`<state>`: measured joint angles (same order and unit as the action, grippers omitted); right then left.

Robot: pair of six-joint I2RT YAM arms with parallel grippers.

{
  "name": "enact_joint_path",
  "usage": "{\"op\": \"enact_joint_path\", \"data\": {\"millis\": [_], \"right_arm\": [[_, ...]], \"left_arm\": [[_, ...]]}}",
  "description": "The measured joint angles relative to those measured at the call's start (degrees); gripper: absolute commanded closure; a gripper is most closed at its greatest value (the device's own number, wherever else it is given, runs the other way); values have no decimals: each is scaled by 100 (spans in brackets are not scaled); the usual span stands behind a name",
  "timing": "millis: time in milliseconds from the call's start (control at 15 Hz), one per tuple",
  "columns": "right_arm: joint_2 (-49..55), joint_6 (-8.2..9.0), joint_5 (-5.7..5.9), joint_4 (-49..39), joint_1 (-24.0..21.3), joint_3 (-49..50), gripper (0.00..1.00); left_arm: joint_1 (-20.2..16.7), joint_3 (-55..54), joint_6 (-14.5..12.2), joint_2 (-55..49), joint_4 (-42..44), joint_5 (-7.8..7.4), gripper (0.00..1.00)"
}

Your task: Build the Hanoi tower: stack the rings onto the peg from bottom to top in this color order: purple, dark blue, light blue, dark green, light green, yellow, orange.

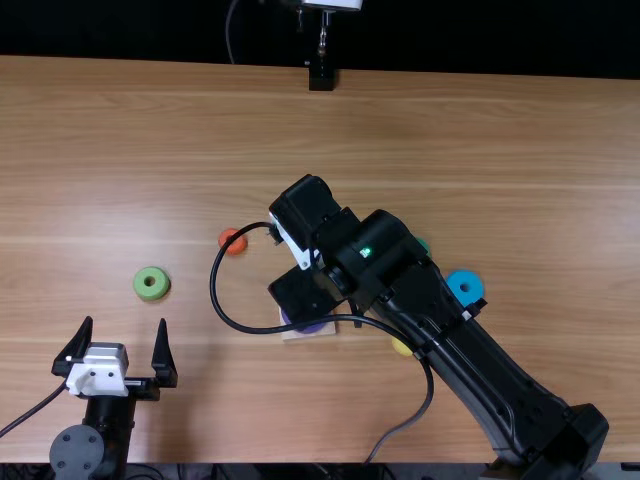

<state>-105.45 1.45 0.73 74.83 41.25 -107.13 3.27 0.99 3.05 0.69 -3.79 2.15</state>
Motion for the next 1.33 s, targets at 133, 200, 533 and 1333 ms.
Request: {"op": "enact_joint_path", "data": {"millis": [133,200,533,1333], "right_arm": [[0,-7,-2,-686,0,0,0],[0,-7,0,-1292,-15,0,0],[4,-11,-2,-3025,-1290,382,0],[1534,-79,17,-4548,-3886,3768,0]], "left_arm": [[0,0,0,-2,-2,0,0],[0,0,-2,0,0,0,0],[0,0,-4,-2,-2,-2,0],[0,0,0,-2,-2,2,0]]}}
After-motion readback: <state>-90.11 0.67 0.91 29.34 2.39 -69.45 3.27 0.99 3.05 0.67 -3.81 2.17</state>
